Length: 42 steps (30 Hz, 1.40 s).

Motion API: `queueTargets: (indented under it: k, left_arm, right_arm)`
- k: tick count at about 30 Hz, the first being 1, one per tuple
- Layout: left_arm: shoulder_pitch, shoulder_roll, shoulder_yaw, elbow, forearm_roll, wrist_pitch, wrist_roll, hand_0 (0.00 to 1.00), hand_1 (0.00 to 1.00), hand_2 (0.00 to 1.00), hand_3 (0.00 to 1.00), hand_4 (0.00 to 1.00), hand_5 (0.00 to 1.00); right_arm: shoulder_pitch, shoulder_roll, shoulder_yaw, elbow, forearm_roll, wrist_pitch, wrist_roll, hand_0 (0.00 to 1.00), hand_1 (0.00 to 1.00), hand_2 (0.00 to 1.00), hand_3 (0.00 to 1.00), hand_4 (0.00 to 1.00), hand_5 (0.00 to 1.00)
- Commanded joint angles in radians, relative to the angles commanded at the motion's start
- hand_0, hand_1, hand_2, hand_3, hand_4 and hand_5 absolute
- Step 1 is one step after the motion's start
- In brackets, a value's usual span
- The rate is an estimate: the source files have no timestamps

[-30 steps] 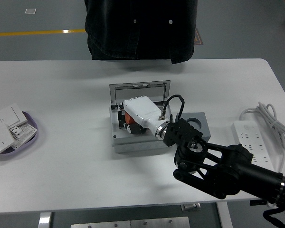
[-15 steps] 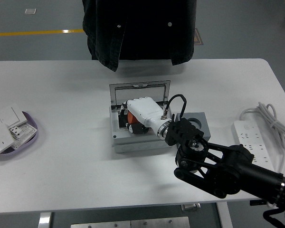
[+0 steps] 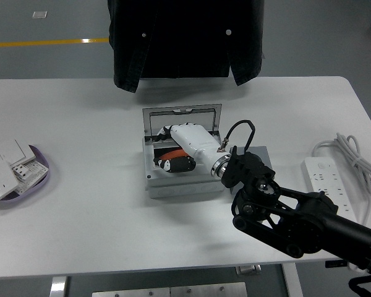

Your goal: Pick up the cylinder from the cube,place it in the box,flap close box

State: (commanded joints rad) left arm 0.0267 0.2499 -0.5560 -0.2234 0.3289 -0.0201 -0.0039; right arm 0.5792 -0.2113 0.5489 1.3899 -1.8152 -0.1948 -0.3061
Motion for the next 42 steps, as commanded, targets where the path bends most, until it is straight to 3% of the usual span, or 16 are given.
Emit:
queueTargets:
  k: [5, 9, 13, 14, 16, 23, 30, 38, 42]
  left_arm:
    - [0.005, -0.003, 0.005, 0.001, -0.004, 0.0, 0.001, 0.598, 0.637, 0.643, 0.673, 0.796, 0.244]
    - [0.005, -0.003, 0.011, 0.003, -0.007, 0.0, 0.001, 0.598, 0.637, 0.642, 0.672, 0.796, 0.244]
    - [0.001, -0.001, 0.01, 0.001, -0.005, 0.0, 0.0, 0.598, 0.637, 0.642, 0.672, 0.796, 0.244]
    - [0.0, -0.001, 0.01, 0.001, -0.005, 0.0, 0.0, 0.598, 0.637, 0.642, 0.67, 0.791, 0.241]
    - [-0.001, 0.0, 0.015, 0.002, -0.008, 0.0, 0.0, 0.598, 0.637, 0.642, 0.67, 0.791, 0.241]
    - [-0.005, 0.004, 0.03, 0.004, -0.018, 0.0, 0.0, 0.598, 0.637, 0.641, 0.667, 0.784, 0.235]
    - [-0.013, 0.007, 0.038, 0.004, -0.021, -0.001, -0.001, 0.598, 0.637, 0.641, 0.667, 0.778, 0.229]
    - [-0.021, 0.009, 0.041, 0.004, -0.021, -0.001, -0.001, 0.597, 0.637, 0.64, 0.667, 0.776, 0.228]
    - [-0.022, 0.008, 0.038, 0.003, -0.019, -0.001, -0.001, 0.597, 0.637, 0.64, 0.667, 0.776, 0.228]
  right_arm:
    - [-0.038, -0.095, 0.056, 0.122, 0.177, 0.013, 0.005, 0.83, 0.686, 0.681, 0.693, 0.759, 0.365]
    - [-0.038, -0.142, 0.096, 0.223, 0.308, 0.014, 0.005, 0.803, 0.682, 0.679, 0.691, 0.759, 0.371]
    - [-0.023, -0.146, 0.124, 0.312, 0.394, 0.013, 0.003, 0.803, 0.682, 0.679, 0.691, 0.759, 0.371]
    - [-0.017, -0.143, 0.127, 0.329, 0.405, 0.012, 0.005, 0.756, 0.667, 0.672, 0.688, 0.766, 0.381]
    - [0.003, -0.128, 0.128, 0.336, 0.415, 0.01, 0.009, 0.756, 0.667, 0.672, 0.688, 0.766, 0.381]
    - [0.112, -0.07, 0.104, 0.212, 0.391, 0.009, 0.044, 0.748, 0.666, 0.671, 0.686, 0.764, 0.383]
    - [0.219, -0.045, 0.076, 0.059, 0.38, 0.011, 0.075, 0.737, 0.663, 0.67, 0.686, 0.761, 0.385]
    - [0.285, -0.02, -0.023, -0.11, 0.404, 0.004, 0.11, 0.733, 0.661, 0.664, 0.683, 0.757, 0.381]
    - [0.286, -0.021, -0.06, -0.157, 0.413, 0.002, 0.119, 0.733, 0.661, 0.664, 0.683, 0.757, 0.381]
